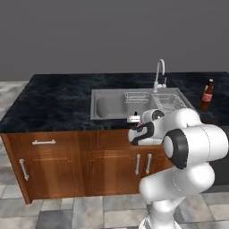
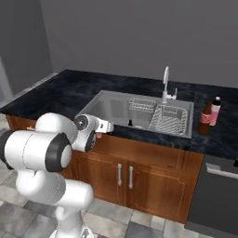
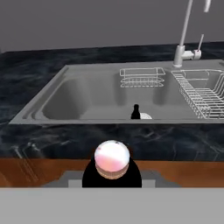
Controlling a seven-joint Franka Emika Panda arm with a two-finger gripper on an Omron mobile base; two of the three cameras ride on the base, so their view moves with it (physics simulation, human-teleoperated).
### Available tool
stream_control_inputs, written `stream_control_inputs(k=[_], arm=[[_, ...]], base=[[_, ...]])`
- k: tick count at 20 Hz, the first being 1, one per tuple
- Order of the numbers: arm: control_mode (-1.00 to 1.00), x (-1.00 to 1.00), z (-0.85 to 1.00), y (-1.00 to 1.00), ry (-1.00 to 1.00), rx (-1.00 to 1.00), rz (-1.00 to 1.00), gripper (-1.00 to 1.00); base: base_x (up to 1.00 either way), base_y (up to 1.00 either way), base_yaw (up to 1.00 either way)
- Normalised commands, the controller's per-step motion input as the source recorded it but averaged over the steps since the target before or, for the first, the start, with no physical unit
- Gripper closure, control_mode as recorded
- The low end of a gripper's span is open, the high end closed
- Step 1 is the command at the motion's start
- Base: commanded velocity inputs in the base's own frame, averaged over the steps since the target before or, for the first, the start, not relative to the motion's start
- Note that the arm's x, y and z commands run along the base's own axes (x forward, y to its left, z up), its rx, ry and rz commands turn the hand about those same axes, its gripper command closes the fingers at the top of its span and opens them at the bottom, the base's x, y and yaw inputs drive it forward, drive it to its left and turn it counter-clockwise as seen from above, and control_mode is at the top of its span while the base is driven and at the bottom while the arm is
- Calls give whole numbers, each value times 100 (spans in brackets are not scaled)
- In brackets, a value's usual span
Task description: Place the large bottle from the dining counter next to the other large bottle outside the sink, and place the small bottle from the dining counter next to the other small bottle inside the sink.
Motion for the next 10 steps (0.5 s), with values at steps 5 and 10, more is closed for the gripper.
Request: stream_control_inputs(k=[5, 10], arm=[[100, 0, 0, 0, 0, 0, 0, 100], [100, 0, 0, 0, 0, 0, 0, 100]], base=[[73, 20, -16], [50, 37, -3]])
